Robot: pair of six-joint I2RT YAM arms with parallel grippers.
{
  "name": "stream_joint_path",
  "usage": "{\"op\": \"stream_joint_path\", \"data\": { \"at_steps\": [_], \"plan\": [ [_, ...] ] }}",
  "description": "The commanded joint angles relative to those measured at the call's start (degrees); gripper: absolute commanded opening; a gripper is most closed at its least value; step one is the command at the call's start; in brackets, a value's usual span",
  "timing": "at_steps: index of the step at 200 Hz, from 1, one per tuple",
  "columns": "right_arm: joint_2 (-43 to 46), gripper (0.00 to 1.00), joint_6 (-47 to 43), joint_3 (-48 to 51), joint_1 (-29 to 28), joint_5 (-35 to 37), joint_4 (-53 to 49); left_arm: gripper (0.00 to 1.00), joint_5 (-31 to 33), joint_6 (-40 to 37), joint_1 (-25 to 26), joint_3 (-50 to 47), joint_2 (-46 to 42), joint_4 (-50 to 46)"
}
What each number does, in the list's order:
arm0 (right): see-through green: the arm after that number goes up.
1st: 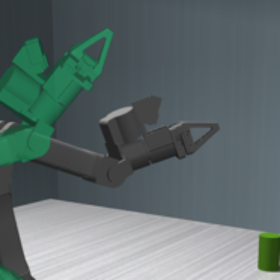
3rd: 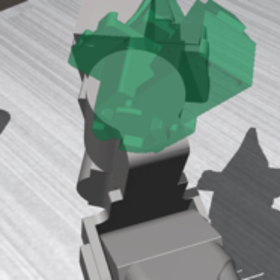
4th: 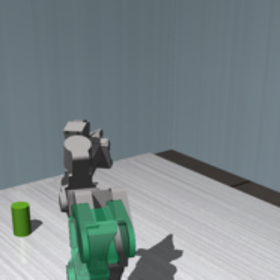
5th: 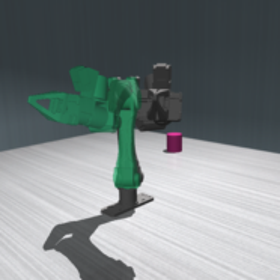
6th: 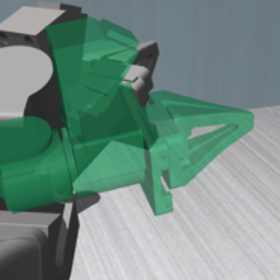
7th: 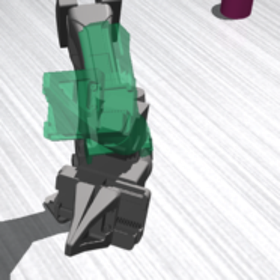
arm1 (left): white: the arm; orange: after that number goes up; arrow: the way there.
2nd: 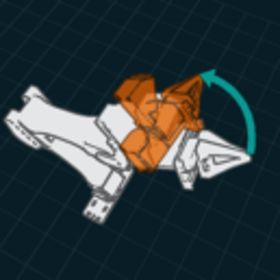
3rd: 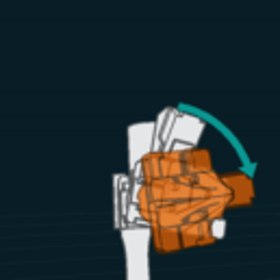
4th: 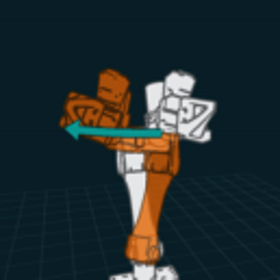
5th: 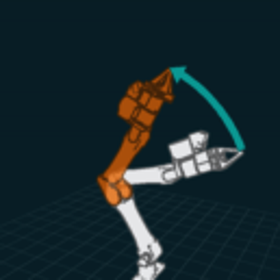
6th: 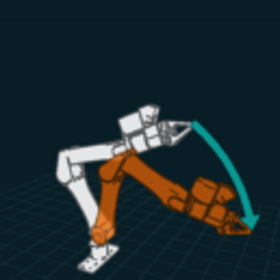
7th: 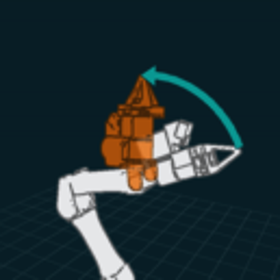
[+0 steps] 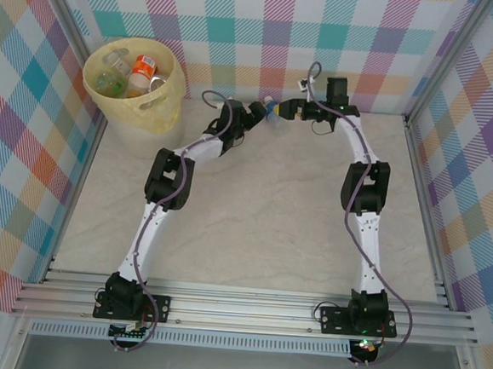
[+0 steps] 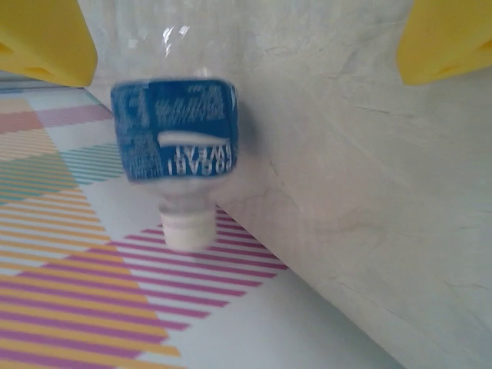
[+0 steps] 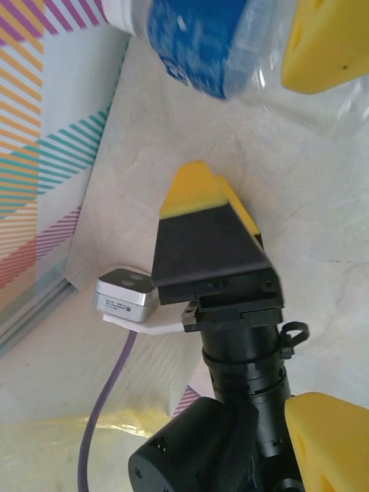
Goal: Put the plastic bottles in the bin
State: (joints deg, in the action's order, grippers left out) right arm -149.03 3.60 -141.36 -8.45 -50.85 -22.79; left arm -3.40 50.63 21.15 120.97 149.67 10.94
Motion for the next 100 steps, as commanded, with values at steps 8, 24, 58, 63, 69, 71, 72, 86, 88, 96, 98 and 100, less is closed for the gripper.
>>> {"op": "stream_joint_path", "data": {
  "at_steps": [8,24,58,63,69,71,72,86,88,96,98,100],
  "plan": [
    [5.6,1.00,1.4,4.2,0.8,9.5,5.6,1.00,-0.4,2.1,-0.9,-1.6,-3.7,1.0],
    [3.7,1.00,5.6,2.1,0.8,16.0,4.9,1.00,-2.0,2.6,-0.8,-0.5,-2.7,0.4],
    [-1.7,1.00,19.2,-1.9,0.4,21.6,3.9,1.00,-5.6,-0.4,-0.4,4.0,-0.5,-4.9],
    [-2.4,1.00,21.1,-2.7,0.1,22.5,3.4,1.00,-5.8,-1.6,-0.3,5.0,-0.1,-6.7],
    [-3.2,1.00,22.8,-3.5,-0.2,22.8,2.7,1.00,-6.0,-3.1,-0.2,6.7,0.5,-9.2],
    [-3.4,0.99,23.3,-3.8,-0.3,22.8,2.6,1.00,-6.1,-3.8,-0.1,7.6,0.6,-10.4],
    [-3.5,0.99,23.5,-3.9,-0.4,22.8,2.4,1.00,-6.1,-4.1,-0.1,8.1,0.8,-11.0],
    [-4.4,0.98,26.6,-4.6,-1.2,24.0,1.1,1.00,-7.2,-7.4,0.3,13.7,3.2,-16.8],
    [-4.4,0.98,27.1,-4.6,-1.3,24.1,1.0,1.00,-7.3,-7.8,0.4,14.5,3.5,-17.4],
    [-4.4,0.97,29.4,-4.0,-1.6,24.5,1.2,1.00,-7.7,-9.5,0.8,17.6,5.2,-20.2],
    [-4.5,0.97,30.1,-3.8,-1.8,24.5,1.3,1.00,-7.7,-10.0,0.9,18.3,5.6,-20.8],
    [-4.5,0.96,30.8,-3.5,-1.8,24.4,1.4,1.00,-7.6,-10.4,1.0,19.1,5.9,-21.4]
  ]
}}
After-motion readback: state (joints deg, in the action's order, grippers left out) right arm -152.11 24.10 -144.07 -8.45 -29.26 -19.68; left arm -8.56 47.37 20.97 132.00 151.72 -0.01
